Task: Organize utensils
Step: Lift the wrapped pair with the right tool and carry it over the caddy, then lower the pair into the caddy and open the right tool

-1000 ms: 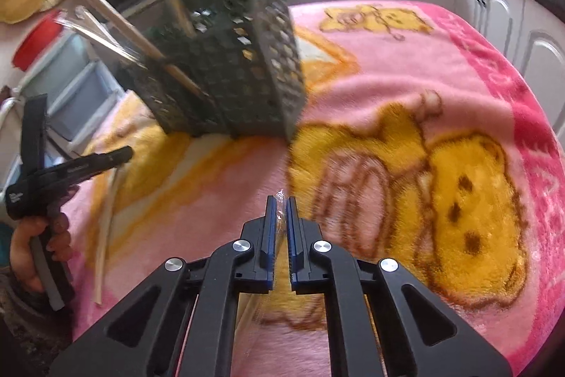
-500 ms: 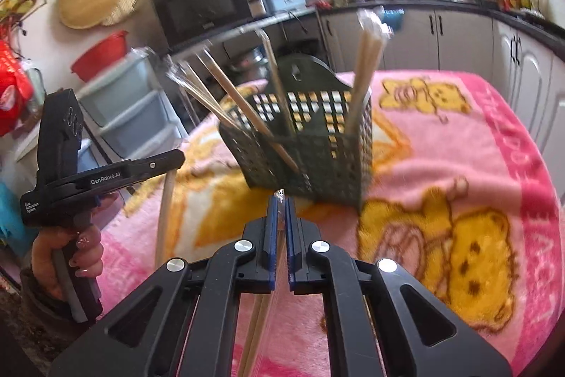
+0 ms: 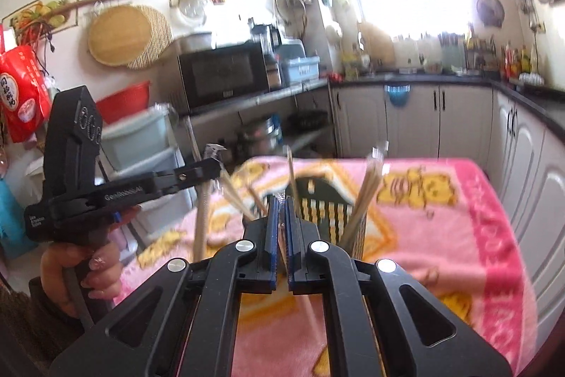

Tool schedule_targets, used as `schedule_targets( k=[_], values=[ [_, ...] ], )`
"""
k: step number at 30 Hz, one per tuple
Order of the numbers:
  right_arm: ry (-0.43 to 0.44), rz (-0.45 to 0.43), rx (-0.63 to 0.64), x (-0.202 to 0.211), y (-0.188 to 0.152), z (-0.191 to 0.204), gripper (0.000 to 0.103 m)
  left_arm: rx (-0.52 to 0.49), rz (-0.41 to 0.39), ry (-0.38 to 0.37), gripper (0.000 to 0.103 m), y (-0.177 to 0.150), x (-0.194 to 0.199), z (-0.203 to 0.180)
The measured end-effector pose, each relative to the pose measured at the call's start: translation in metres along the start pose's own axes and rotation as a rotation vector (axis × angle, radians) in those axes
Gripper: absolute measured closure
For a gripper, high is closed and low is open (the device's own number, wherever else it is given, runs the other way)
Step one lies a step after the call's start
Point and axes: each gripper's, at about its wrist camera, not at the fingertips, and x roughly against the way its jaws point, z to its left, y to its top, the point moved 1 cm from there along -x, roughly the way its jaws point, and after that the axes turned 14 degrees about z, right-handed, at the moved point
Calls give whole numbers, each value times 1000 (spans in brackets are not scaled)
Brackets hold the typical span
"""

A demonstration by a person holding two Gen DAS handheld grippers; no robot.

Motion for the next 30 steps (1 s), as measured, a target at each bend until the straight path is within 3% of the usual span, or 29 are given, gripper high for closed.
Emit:
schedule_targets(
  k=[7,16,23,30],
  values=[
    [-9,-126,32,23,40,-1,99,-10,-115,4,100,46,-1,-15],
    [10,-227,51,30,79,-6,99,43,-186,57,100,99,-15,-9],
    [-12,-276,38,18,108,-17,99,76,-227,133,100,122,-29,3],
    [-37,-278,32,-10,119,-31,99,44,-259,215,100,119,-47,3]
  ],
)
